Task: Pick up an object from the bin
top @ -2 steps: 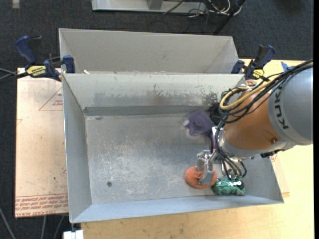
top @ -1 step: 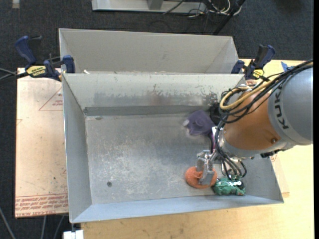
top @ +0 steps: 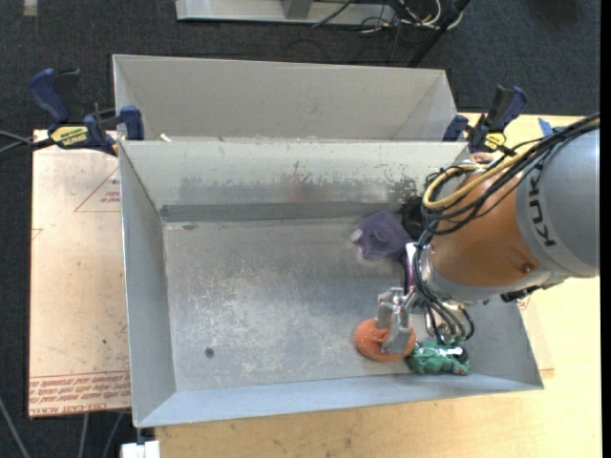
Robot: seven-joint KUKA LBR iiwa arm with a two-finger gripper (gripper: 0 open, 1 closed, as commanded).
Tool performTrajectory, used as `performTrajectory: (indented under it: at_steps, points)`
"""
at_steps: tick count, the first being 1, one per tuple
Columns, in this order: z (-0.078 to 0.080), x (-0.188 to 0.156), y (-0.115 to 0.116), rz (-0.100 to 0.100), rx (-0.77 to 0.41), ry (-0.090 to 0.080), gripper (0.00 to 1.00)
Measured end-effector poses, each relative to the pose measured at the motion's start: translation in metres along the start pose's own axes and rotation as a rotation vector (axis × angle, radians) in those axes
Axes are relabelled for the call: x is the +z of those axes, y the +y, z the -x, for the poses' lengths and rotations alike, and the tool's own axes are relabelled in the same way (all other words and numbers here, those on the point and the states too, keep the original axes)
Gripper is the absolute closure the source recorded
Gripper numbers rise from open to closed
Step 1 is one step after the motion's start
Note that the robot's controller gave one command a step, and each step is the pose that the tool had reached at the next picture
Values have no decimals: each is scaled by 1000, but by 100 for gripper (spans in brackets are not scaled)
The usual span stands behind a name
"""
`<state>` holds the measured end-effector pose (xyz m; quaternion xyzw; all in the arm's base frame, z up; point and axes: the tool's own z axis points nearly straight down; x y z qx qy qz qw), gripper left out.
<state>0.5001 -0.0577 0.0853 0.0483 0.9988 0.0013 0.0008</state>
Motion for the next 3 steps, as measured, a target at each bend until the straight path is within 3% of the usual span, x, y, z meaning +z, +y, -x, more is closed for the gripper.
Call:
performTrajectory:
  at_steps: [1,3]
  points:
    - [-2,-18,0,1,-1,7,100]
    - [0,-59,0,1,-1,-1,100]
